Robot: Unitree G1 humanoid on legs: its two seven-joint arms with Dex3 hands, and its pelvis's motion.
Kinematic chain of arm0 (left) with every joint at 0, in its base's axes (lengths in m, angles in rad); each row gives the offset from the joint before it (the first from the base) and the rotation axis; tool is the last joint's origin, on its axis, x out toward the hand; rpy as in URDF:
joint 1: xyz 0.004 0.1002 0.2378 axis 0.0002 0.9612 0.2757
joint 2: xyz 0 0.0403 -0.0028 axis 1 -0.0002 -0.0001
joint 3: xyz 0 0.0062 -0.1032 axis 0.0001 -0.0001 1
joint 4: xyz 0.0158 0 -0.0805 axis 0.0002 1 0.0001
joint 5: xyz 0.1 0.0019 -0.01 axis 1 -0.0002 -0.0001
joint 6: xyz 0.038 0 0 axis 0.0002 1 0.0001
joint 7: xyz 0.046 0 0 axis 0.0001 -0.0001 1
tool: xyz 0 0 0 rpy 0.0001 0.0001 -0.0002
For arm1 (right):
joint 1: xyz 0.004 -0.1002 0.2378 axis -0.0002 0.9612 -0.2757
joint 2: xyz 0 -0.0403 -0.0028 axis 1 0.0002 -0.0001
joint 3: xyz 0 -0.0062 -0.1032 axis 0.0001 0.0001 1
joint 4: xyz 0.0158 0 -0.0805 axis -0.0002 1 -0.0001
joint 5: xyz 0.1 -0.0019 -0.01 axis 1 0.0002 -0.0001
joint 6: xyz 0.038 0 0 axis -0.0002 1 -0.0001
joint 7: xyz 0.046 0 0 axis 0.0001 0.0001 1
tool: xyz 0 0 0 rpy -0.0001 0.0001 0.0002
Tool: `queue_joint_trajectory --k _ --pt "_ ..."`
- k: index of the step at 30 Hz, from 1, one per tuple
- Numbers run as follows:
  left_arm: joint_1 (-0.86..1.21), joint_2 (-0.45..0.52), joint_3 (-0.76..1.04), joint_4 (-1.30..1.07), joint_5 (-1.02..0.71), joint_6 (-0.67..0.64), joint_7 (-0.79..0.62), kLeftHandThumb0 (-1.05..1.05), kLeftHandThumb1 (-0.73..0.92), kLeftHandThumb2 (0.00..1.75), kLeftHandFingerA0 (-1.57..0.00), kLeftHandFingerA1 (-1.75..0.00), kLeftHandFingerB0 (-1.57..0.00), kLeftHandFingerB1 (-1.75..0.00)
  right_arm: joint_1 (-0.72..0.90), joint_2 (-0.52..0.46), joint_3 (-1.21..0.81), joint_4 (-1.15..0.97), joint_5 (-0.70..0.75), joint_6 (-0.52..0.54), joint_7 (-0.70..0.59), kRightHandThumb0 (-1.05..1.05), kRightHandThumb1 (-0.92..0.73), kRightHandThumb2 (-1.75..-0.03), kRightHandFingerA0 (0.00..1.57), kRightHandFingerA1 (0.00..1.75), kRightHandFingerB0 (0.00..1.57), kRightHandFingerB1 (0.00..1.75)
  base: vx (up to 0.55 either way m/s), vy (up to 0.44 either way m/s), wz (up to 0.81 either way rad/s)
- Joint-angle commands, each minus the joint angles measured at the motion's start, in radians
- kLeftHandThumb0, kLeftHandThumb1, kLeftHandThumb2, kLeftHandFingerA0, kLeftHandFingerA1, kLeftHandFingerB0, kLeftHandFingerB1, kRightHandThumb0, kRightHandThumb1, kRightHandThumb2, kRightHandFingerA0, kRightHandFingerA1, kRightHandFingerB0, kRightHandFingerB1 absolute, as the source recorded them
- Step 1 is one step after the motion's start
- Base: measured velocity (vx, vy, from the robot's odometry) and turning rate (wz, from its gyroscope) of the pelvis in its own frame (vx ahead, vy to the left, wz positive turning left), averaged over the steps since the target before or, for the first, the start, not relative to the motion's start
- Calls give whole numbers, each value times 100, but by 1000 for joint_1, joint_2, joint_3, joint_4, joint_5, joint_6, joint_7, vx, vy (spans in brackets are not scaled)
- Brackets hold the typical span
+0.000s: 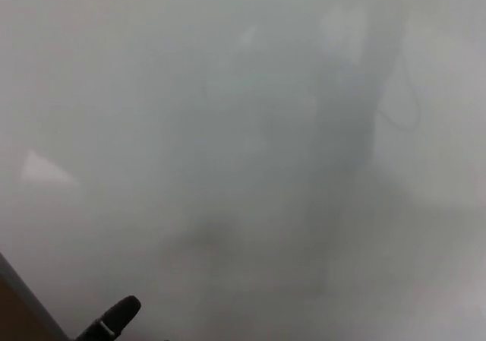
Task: A magnetic marker holder is on the left hand side of the white board, the robot put the index and middle finger into the opening of the container and pull off the magnetic holder and hand it to a human on the left hand side.
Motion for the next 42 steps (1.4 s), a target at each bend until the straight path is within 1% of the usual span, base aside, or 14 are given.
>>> queue_joint_trajectory --k 1,2,9,10,13,15,16,21,23,24,33,34,36,42 --pt "9 62 -149 322 546 -557 511 -76 52 94 -38 -53 -17 -40 103 -34 -16 -3 22 -65 -2 -38 -69 -61 86 52 63 46 0 0 0" --pt "2 63 -155 337 543 -561 512 -79 65 60 -35 -37 -31 -31 111 -27 -26 -14 41 -65 18 -43 -66 -63 84 53 60 46 0 0 0" --pt "-61 64 -158 424 495 -574 500 -76 64 61 -33 -37 -27 -30 109 18 -66 -95 122 -69 81 -43 -70 -61 82 49 62 44 0 0 0" --pt "-67 62 -155 429 487 -571 497 -79 52 85 -27 -46 -22 -40 101 21 -64 -100 116 -67 75 -43 -70 -61 81 48 61 43 0 0 0" --pt "-81 55 -145 449 465 -575 491 -79 52 85 -28 -47 -22 -41 77 24 -60 -90 93 -58 58 -45 -66 -63 80 51 57 45 0 0 0" --pt "-97 53 -139 467 451 -574 486 -77 51 84 -28 -48 -23 -41 54 14 -57 -51 70 -35 40 -43 -67 -61 79 52 57 44 0 0 0" --pt "-108 54 -134 481 442 -575 481 -73 63 60 -33 -40 -28 -30 45 11 -54 -39 58 -33 28 -43 -66 -61 82 52 58 45 0 0 0" --pt "-132 54 -122 528 429 -575 475 -73 61 60 -34 -39 -28 -30 38 -4 -31 -17 10 -29 -14 -44 -65 -62 81 51 58 44 0 0 0" --pt "-134 50 -114 559 421 -583 468 -74 49 83 -30 -49 -23 -42 48 -2 -34 -11 21 -28 -2 -43 -65 -62 81 51 58 44 0 0 0" --pt "-134 50 -113 570 423 -589 469 -72 61 59 -35 -39 -28 -30 52 -1 -34 -9 23 -29 0 -44 -65 -62 80 51 58 44 0 0 0" --pt "-151 39 -67 631 396 -595 433 -69 64 59 -18 -35 -22 -27 41 -12 -24 7 16 -19 6 -43 -68 -61 78 51 55 44 0 0 0" --pt "-151 39 -58 636 394 -602 425 -36 40 98 -2 -51 0 -48 39 -11 -22 8 18 -17 8 -43 -68 -61 78 51 55 44 0 0 0" --pt "-153 33 -29 644 362 -579 387 -70 50 88 0 -29 -5 -26 40 -11 -22 10 20 -17 7 -42 -68 -61 78 51 56 44 0 0 0" --pt "-172 21 51 664 310 -510 334 -75 52 87 0 -16 0 -14 34 -7 -29 3 36 2 31 -43 -69 -62 77 50 54 43 0 0 0"
